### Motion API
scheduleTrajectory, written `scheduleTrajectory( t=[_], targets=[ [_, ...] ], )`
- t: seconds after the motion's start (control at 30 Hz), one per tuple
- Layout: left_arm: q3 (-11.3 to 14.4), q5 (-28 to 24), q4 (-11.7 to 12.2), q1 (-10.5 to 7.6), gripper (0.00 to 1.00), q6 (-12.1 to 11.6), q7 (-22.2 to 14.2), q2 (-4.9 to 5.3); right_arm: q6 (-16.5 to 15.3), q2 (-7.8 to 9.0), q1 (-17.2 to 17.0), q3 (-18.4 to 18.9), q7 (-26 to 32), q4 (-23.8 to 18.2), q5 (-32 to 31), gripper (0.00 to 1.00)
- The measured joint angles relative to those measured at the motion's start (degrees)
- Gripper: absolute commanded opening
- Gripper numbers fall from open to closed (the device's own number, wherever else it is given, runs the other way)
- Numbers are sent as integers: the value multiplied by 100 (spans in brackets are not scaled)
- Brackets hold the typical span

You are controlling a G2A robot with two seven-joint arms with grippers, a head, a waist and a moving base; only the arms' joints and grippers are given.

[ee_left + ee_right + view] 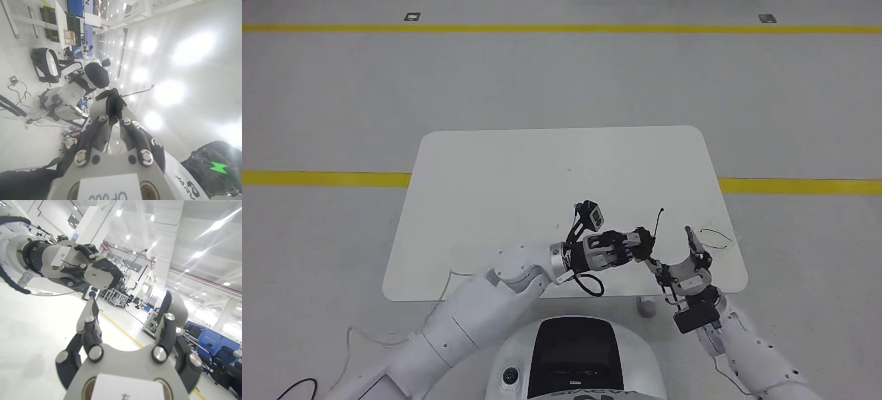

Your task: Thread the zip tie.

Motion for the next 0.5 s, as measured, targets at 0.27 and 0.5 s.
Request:
scheduleTrajectory(
  t=[0.27, 0.5],
  targets=[
    [0, 0, 0, 0, 0, 0, 0, 0, -63, -105, 98, -73, 63, 14, -138, 26],
    [0, 0, 0, 0, 0, 0, 0, 0, -147, -176, 124, -82, 49, -2, -193, 20]
  ],
)
